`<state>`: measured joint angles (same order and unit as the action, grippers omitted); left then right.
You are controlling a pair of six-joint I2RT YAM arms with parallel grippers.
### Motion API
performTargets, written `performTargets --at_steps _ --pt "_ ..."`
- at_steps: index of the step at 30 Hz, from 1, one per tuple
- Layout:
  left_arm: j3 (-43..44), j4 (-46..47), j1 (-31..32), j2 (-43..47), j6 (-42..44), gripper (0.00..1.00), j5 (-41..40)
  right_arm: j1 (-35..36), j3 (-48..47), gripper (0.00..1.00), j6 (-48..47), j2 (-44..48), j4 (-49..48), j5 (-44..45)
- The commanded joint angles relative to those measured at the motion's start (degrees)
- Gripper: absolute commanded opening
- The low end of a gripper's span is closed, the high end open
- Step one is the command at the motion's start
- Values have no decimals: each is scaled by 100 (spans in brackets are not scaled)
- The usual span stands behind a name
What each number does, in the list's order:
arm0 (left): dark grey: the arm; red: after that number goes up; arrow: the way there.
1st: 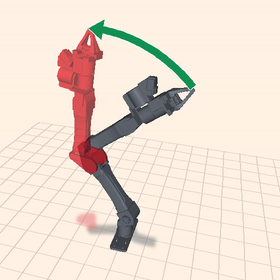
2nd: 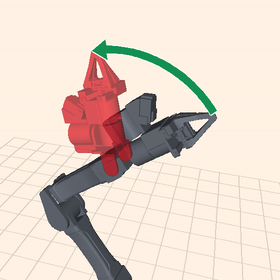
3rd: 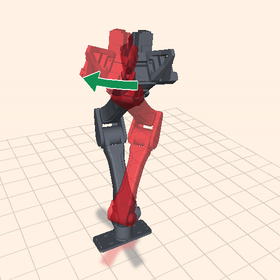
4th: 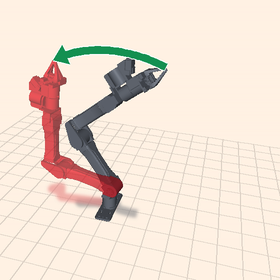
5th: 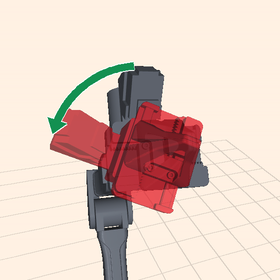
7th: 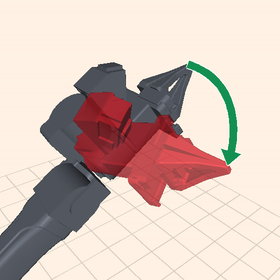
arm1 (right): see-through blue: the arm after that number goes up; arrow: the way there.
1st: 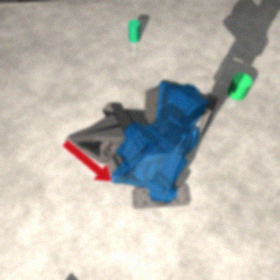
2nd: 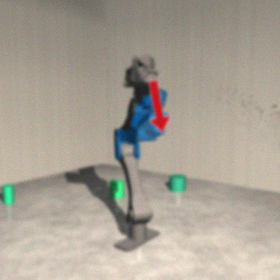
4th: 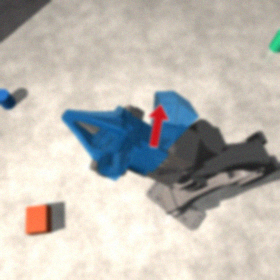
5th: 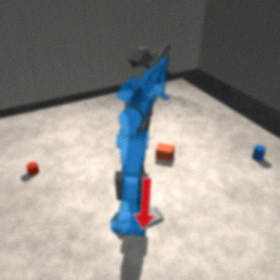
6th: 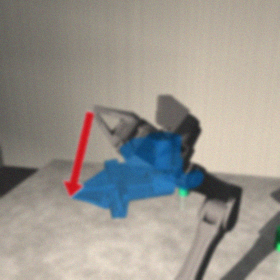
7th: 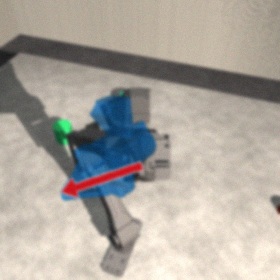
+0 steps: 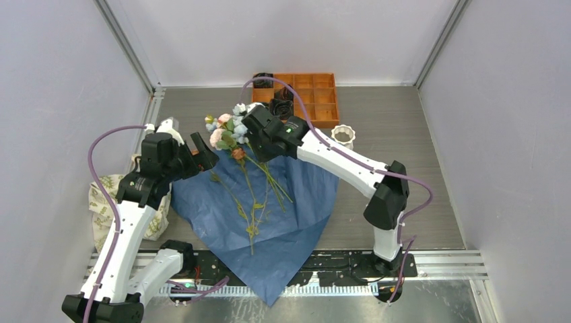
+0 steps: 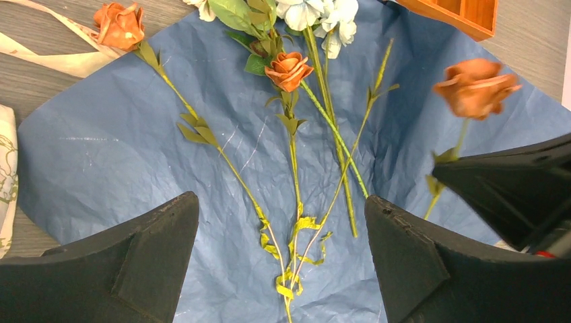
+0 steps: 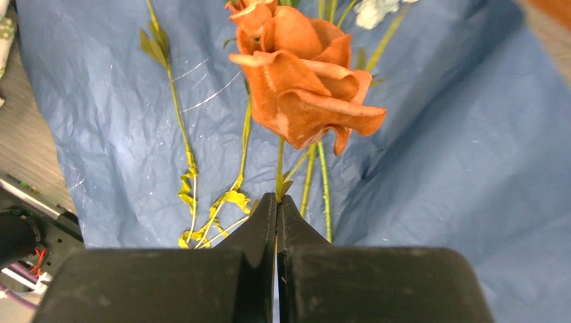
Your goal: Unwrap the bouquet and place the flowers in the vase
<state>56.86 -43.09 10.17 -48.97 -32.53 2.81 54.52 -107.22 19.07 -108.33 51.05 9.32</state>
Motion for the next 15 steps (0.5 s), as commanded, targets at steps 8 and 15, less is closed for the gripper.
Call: performTargets --at_steps 8,15 --pt "84 282 20 156 -24 93 134 3 -547 1 -1226 1349 -993 2092" --pt "71 388 20 67 -41 93 301 -192 77 1 -2401 2300 -2597 3572"
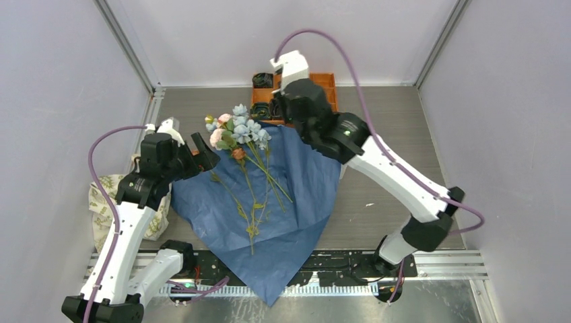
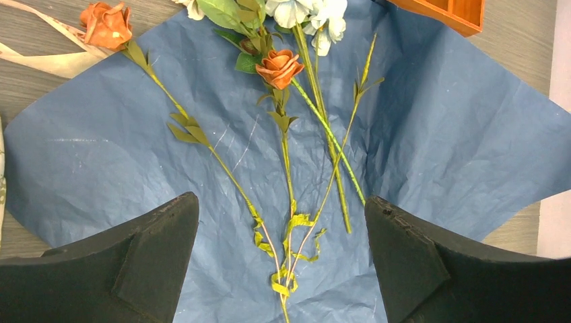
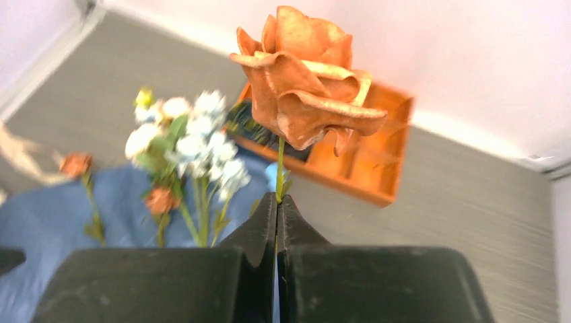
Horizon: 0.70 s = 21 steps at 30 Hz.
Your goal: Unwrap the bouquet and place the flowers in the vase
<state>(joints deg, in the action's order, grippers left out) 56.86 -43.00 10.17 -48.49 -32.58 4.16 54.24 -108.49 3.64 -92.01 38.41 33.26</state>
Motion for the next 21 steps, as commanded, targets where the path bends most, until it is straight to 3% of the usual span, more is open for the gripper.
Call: performTargets --at_steps 1,11,21 --pt "51 416 22 23 -45 93 177 -240 276 1 -943 762 -1512 1239" --pt "-4 558 20 -93 -111 93 296 -1239 755 1 -1122 1091 -2206 1301" --pt "-1 556 20 -112 -167 93 303 -1473 1408 1 -382 1560 -1839 1037"
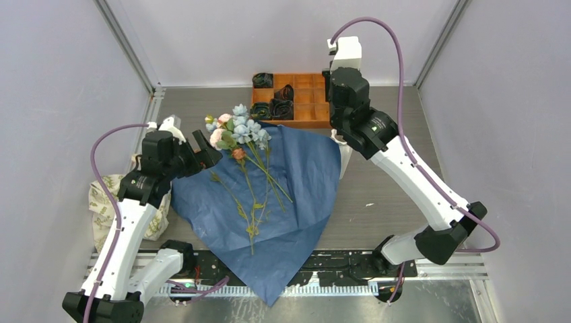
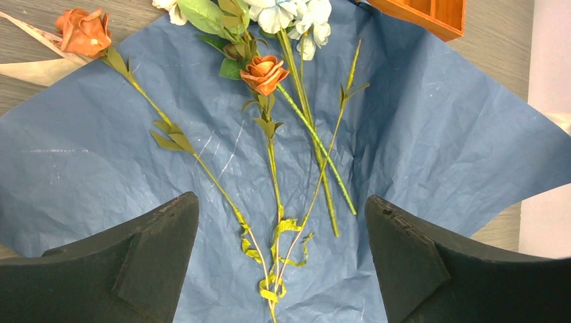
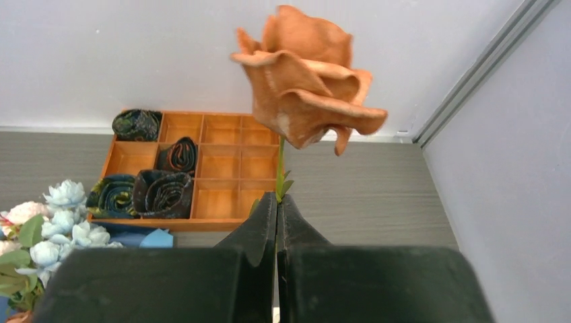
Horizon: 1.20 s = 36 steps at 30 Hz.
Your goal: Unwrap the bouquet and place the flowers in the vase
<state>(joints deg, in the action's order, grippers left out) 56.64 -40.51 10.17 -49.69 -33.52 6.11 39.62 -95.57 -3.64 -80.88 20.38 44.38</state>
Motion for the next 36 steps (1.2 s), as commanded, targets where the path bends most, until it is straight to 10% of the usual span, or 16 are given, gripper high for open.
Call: performTargets --at_steps 1,21,28,36 --pt "22 318 20 -4 -82 93 123 -7 205 1 415 530 7 -74" --pt "-118 520 20 -79 -263 93 312 -11 1986 2 1581 1172 606 -342" --pt "-135 504 15 -41 -261 93 312 -11 1940 57 1776 1291 793 -475" --pt "-153 526 20 -44 -280 93 347 -7 1635 66 1973 1565 1231 -707"
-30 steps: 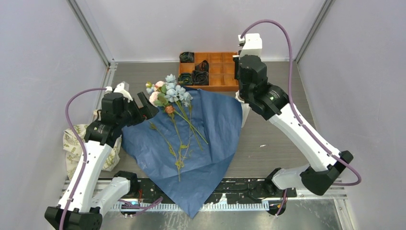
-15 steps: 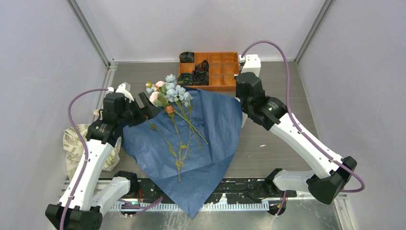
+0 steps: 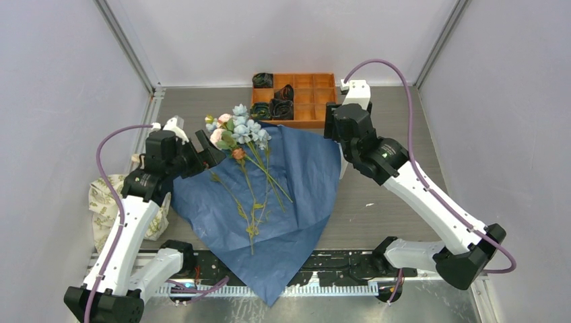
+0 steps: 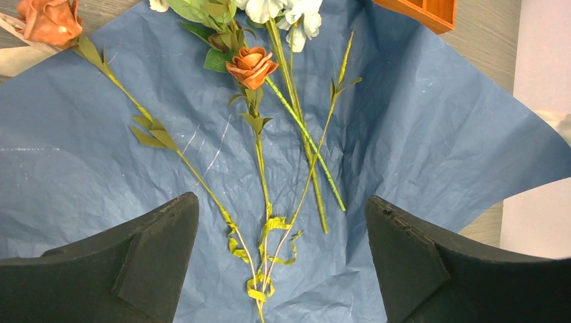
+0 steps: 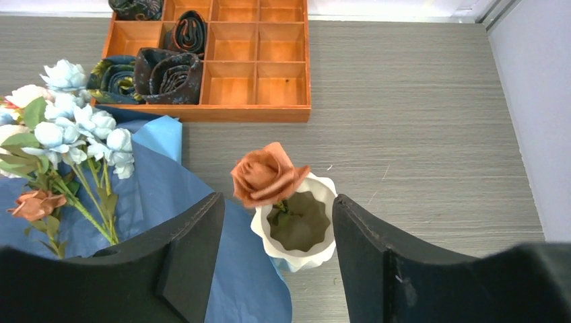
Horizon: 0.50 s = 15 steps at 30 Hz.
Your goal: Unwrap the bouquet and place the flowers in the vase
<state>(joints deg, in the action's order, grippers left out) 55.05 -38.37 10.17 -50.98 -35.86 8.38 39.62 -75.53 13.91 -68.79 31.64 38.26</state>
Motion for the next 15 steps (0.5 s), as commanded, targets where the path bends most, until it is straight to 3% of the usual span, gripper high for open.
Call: performTargets --at_steps 1,9,15 --pt "16 304 20 92 -47 93 114 -9 -404 66 251 409 138 -151" --pt "543 -209 20 142 238 93 -493 141 -1097 64 565 347 517 -1338" --pt "1076 -875 21 477 174 94 -1689 1419 -1618 63 400 -566 530 -1407"
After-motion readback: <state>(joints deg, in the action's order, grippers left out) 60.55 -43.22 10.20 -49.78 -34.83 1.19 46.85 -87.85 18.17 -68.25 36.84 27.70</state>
